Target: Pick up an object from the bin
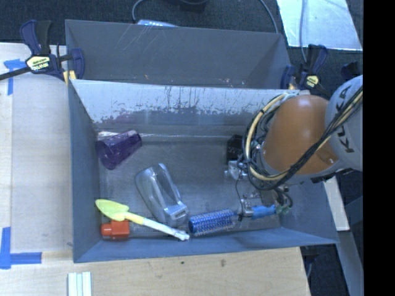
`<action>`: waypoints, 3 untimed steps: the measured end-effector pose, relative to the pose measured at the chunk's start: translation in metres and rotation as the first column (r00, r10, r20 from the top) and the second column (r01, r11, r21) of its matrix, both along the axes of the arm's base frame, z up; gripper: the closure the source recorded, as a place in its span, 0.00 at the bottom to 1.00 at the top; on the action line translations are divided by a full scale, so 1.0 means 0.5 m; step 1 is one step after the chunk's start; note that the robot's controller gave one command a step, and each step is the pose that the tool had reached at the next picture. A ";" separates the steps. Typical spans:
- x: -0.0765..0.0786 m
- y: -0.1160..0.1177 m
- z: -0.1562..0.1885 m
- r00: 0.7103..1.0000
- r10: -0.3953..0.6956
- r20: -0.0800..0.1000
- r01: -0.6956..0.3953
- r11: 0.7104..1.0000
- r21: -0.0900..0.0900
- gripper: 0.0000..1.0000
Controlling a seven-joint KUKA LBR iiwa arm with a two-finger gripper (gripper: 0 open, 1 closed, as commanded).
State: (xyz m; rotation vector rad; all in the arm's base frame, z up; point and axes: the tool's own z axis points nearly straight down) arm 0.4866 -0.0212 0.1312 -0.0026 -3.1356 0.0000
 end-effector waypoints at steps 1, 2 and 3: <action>0.004 0.000 0.008 1.000 0.001 0.008 -0.001 1.000 0.000 0.00; 0.005 -0.013 -0.023 0.998 0.053 0.013 -0.053 0.999 0.000 0.00; -0.002 -0.025 -0.095 0.998 0.062 0.004 -0.062 0.998 0.000 0.00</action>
Offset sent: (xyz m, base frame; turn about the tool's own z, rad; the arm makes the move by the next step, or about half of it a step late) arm -0.0046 -0.0277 -0.0612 -0.1680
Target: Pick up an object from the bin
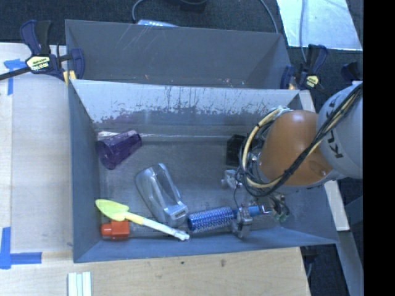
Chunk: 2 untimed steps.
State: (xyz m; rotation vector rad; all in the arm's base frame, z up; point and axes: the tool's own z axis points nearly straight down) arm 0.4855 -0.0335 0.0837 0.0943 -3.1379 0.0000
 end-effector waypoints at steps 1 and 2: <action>-0.008 0.068 -0.028 1.000 0.015 0.007 -0.015 1.000 -0.001 1.00; -0.008 0.068 -0.028 1.000 0.015 0.007 -0.015 1.000 -0.001 1.00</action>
Offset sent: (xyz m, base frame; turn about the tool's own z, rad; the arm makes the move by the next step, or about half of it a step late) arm 0.0000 0.0000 0.0000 0.0000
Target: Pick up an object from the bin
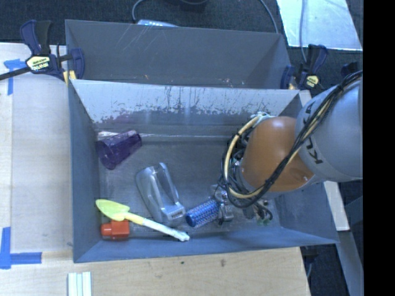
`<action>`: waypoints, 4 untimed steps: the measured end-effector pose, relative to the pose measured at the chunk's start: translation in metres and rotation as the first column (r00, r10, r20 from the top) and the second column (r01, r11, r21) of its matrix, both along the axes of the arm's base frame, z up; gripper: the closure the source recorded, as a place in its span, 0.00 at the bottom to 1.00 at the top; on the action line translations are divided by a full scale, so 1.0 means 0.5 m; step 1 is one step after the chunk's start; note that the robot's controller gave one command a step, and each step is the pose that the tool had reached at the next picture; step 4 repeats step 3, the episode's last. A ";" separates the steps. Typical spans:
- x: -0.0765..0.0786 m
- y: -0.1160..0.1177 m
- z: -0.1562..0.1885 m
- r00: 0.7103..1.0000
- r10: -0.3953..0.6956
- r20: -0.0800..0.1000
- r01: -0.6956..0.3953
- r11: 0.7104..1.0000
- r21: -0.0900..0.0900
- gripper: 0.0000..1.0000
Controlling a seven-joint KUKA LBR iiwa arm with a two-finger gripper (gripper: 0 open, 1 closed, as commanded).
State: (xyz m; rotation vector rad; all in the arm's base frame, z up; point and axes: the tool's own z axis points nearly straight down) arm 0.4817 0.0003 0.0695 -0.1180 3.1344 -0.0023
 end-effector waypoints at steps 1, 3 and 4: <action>0.019 0.015 0.227 1.000 0.005 -0.001 -0.005 1.000 0.000 1.00; 0.031 0.021 0.320 1.000 0.001 -0.006 -0.001 1.000 -0.001 1.00; 0.031 0.021 0.320 1.000 0.001 -0.006 -0.001 1.000 -0.001 1.00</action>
Offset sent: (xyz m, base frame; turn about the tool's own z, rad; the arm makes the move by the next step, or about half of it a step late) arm 0.0000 0.0000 0.0000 0.0000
